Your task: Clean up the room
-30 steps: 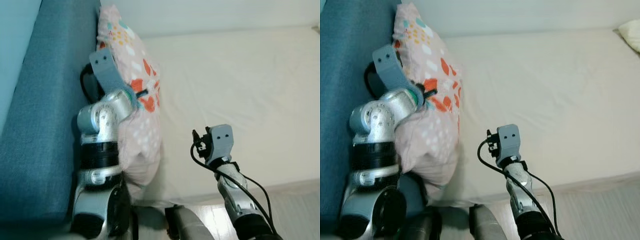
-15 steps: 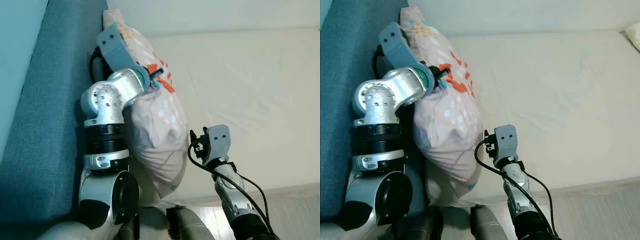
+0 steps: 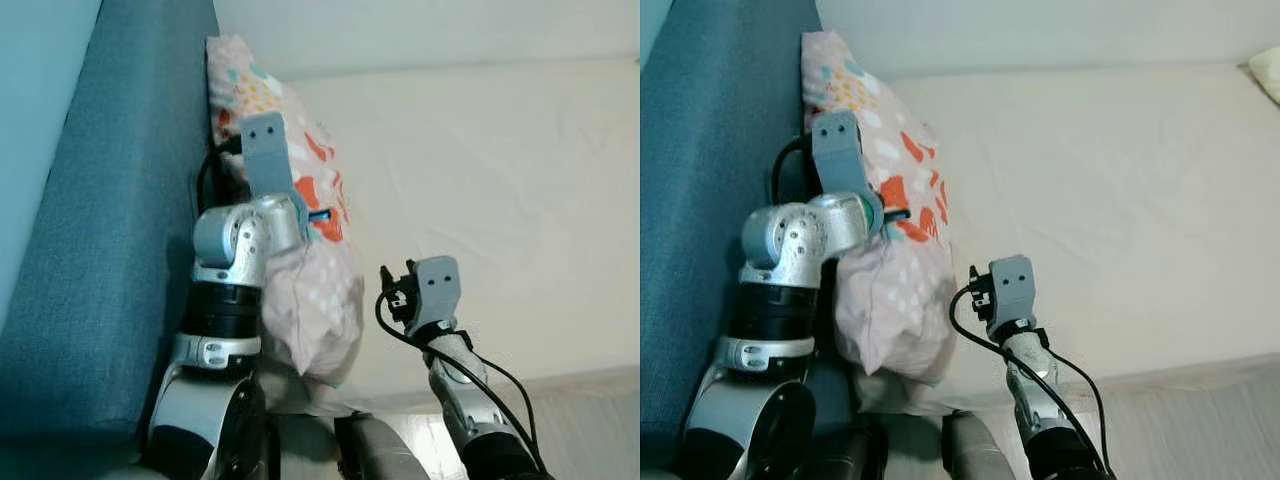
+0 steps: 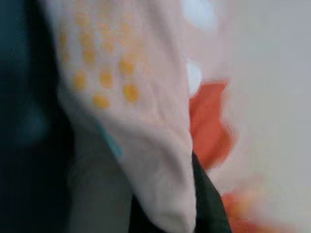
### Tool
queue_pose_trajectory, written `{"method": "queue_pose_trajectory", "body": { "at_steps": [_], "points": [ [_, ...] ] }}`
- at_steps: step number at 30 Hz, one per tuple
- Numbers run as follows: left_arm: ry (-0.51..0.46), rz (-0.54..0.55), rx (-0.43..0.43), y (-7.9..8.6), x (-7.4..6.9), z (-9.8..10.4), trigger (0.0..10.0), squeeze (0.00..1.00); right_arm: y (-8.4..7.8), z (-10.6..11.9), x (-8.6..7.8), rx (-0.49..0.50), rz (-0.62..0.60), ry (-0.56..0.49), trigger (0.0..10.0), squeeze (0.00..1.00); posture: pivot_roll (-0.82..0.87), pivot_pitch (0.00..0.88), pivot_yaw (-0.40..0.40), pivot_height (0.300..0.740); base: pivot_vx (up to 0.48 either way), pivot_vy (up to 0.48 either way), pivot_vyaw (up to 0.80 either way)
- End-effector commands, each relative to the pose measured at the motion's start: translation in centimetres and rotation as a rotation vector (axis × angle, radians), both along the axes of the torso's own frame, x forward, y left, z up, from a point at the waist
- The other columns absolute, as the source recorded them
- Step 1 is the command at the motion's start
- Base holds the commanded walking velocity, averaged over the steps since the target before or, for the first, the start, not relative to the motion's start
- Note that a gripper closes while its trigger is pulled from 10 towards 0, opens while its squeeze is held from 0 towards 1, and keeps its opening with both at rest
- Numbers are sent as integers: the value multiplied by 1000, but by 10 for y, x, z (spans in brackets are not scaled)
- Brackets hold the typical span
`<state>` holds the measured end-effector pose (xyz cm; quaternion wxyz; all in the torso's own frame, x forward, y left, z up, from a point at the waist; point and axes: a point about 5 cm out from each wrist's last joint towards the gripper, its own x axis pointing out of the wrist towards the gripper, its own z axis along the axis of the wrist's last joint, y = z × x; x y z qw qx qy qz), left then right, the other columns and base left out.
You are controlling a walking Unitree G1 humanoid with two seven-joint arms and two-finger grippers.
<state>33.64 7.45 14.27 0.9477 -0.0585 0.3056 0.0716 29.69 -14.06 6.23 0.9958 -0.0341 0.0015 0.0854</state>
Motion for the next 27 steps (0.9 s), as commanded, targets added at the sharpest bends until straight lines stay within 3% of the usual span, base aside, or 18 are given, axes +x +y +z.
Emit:
{"method": "queue_pose_trajectory", "body": {
  "at_steps": [1,5,6,7,9,10,13,14,15,19,24,25,27],
  "points": [
    [-9,-23,73,-4,-1,-12,10000,0,2,-5,-2,-1,0,17,10000,0,8,135,85,740,0,0,0],
    [-64,-15,167,4,2,-12,10000,0,1,-4,-2,-1,2,15,10000,0,7,136,82,740,0,0,0],
    [-123,-13,259,10,3,-11,10000,0,-1,-5,-4,-4,4,17,10000,0,7,138,79,740,0,0,0],
    [-142,-12,283,12,3,-12,10000,0,-1,-6,-4,-5,4,17,10000,0,7,138,79,740,0,0,0],
    [-191,-14,308,14,4,-9,10000,0,-2,-6,-5,-6,4,18,10000,0,6,138,78,740,0,0,0],
    [-268,-19,317,13,6,-3,10000,67,-2,-6,-5,-5,5,17,10000,0,5,138,75,740,0,0,0],
    [-328,-26,321,12,7,2,10000,67,-2,-6,-5,-5,5,16,10000,0,5,138,75,740,0,0,0],
    [-381,-30,328,11,7,7,10000,710,-2,-5,-4,-4,6,14,10000,0,2,138,73,740,0,0,0],
    [-425,-37,338,10,9,11,10000,1000,-1,-5,-3,-4,8,12,10000,0,3,136,73,740,0,0,0],
    [-446,-37,340,9,10,14,10000,1000,0,-4,-3,-3,9,10,10000,0,3,135,71,740,0,0,0],
    [-553,-38,339,13,10,30,10000,1000,0,-4,-2,-5,13,10,10000,0,3,134,72,740,0,0,0],
    [-629,-40,357,16,7,39,10000,0,-1,-4,-3,-4,13,10,10000,0,2,133,71,740,0,0,0],
    [-675,-37,377,19,5,44,10000,0,-1,-4,-4,-2,13,10,10000,0,2,133,71,740,0,0,0]
  ]
}}
